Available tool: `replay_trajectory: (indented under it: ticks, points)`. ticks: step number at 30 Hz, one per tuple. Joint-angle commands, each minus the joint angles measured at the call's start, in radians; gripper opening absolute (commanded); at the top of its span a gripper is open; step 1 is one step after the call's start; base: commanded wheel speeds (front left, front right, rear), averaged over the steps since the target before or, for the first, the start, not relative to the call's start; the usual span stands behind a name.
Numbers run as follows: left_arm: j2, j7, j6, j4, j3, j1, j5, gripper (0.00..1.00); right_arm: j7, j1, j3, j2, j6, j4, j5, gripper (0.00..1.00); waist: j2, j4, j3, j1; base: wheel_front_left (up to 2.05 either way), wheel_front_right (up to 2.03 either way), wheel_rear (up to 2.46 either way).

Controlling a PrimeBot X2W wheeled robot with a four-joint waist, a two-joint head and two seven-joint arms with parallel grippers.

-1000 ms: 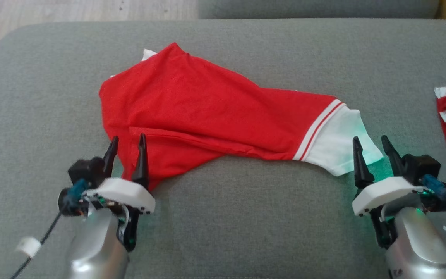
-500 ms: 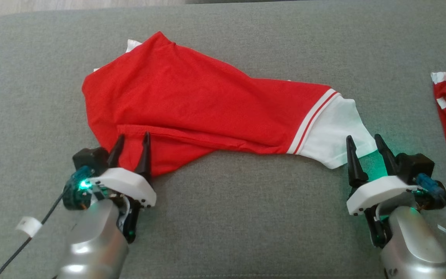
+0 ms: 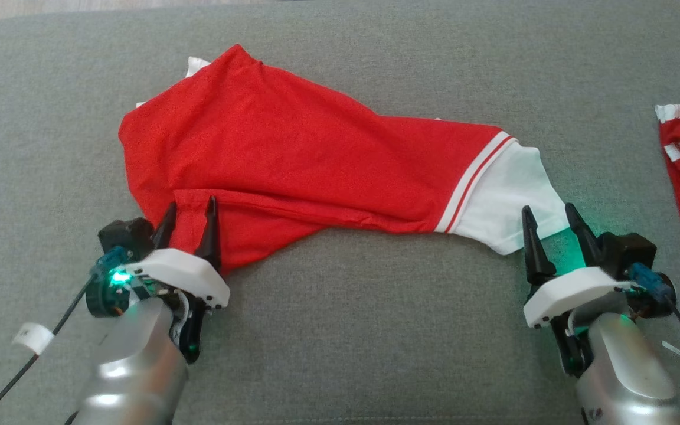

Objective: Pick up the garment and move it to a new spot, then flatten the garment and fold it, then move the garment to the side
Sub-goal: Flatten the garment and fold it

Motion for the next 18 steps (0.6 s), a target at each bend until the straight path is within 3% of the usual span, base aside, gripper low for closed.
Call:
replay_trajectory:
  ticks: [1, 3, 4, 5, 6, 8, 13, 18]
  points:
    - [0.033, -0.012, 0.002, -0.013, 0.004, -0.045, -0.013, 1.0, -0.007, -0.037, 0.028, 0.014, -0.001, -0.024, 0.001, 1.0, 0.0, -0.003, 0.001, 0.0, 0.0, 0.0, 0.0]
    - [0.036, -0.012, 0.002, -0.013, -0.011, -0.048, -0.03, 1.0, -0.007, -0.04, 0.031, 0.015, -0.001, -0.026, 0.005, 1.0, 0.0, -0.005, 0.003, 0.0, 0.0, 0.0, 0.0]
    - [0.041, -0.012, 0.002, -0.019, -0.014, -0.049, -0.035, 0.88, -0.007, -0.041, 0.032, 0.015, -0.001, -0.026, 0.006, 1.0, 0.0, -0.005, 0.003, 0.0, 0.0, 0.0, 0.0]
    - [0.043, -0.012, 0.002, -0.022, -0.017, -0.049, -0.041, 0.53, -0.007, -0.04, 0.032, 0.015, -0.001, -0.026, 0.007, 1.0, 0.0, -0.005, 0.004, 0.0, 0.0, 0.0, 0.0]
    - [0.045, -0.012, 0.002, -0.024, -0.022, -0.049, -0.047, 0.3, -0.007, -0.04, 0.032, 0.016, -0.001, -0.027, 0.008, 1.0, 0.0, -0.005, 0.004, 0.0, 0.0, 0.0, 0.0]
    - [0.049, -0.012, 0.002, -0.028, -0.033, -0.049, -0.054, 0.0, -0.007, -0.039, 0.032, 0.016, -0.001, -0.026, 0.01, 1.0, 0.0, -0.005, 0.003, 0.0, 0.0, 0.0, 0.0]
    - [0.077, -0.012, 0.002, -0.116, -0.002, -0.036, -0.013, 0.0, -0.007, -0.026, 0.021, 0.017, -0.001, -0.024, 0.017, 1.0, 0.0, 0.005, -0.022, 0.0, 0.0, 0.0, 0.0]
    - [0.062, -0.012, 0.002, -0.254, 0.057, 0.043, 0.053, 0.0, -0.007, 0.016, 0.0, 0.018, -0.001, -0.017, 0.036, 1.0, 0.0, 0.035, -0.098, 0.0, 0.0, 0.0, 0.0]
